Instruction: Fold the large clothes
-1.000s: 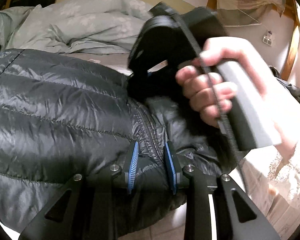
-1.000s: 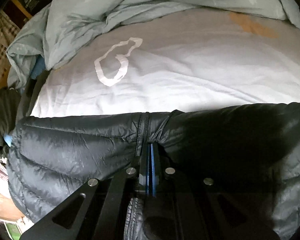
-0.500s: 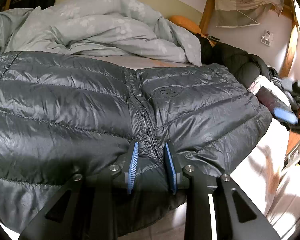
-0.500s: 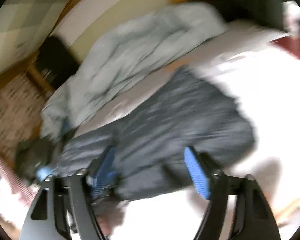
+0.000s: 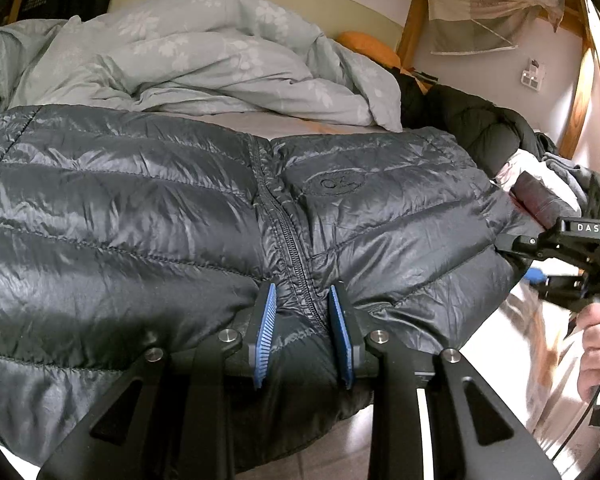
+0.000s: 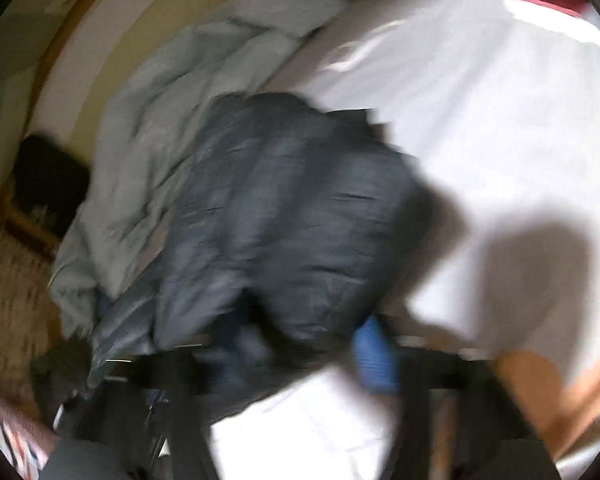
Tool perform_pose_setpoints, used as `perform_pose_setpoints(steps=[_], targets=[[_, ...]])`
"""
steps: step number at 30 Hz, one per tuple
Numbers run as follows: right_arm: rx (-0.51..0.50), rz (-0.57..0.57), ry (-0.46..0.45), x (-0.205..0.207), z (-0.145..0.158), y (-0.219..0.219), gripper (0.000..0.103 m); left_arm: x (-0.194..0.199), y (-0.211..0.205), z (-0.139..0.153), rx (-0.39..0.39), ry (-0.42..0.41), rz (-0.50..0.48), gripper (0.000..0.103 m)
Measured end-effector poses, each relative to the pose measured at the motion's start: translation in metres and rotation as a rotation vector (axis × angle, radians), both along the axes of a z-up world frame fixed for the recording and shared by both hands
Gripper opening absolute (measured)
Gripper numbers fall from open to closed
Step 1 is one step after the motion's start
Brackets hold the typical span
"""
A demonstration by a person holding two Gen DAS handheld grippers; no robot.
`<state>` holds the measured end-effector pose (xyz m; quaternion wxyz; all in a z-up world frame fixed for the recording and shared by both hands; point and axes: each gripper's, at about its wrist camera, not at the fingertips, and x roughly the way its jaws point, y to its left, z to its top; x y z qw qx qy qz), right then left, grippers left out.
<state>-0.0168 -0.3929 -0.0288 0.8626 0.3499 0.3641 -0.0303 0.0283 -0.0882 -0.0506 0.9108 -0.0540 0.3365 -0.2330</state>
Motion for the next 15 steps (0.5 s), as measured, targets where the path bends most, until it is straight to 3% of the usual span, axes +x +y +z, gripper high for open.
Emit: perform_pose_setpoints(steps=[1,2,6,8,11,15], targets=[[-0.065,0.005,-0.038,0.000,0.013,0.010,0.011,0.000,0.001,0.001,-0.003,0.003,-0.001,0.027],[-0.107,0.020,-0.065,0.000,0.023,0.017,0.009,-0.002,0.002,0.003,-0.007,0.002,-0.003,0.027],[-0.268,0.095,-0.205,-0.008,0.075,0.062,0.008,-0.009,0.012,0.023,-0.007,-0.006,0.004,0.027],[-0.360,0.161,-0.286,-0.013,0.105,0.093,0.008,-0.014,0.031,0.047,-0.013,-0.034,0.060,0.027],[-0.454,0.264,-0.379,-0.021,0.135,0.139,0.008,-0.024,0.076,0.092,-0.098,-0.111,0.150,0.027],[-0.503,0.400,-0.436,-0.025,0.145,0.204,0.008,-0.040,0.141,0.148,-0.112,-0.236,0.314,0.027]])
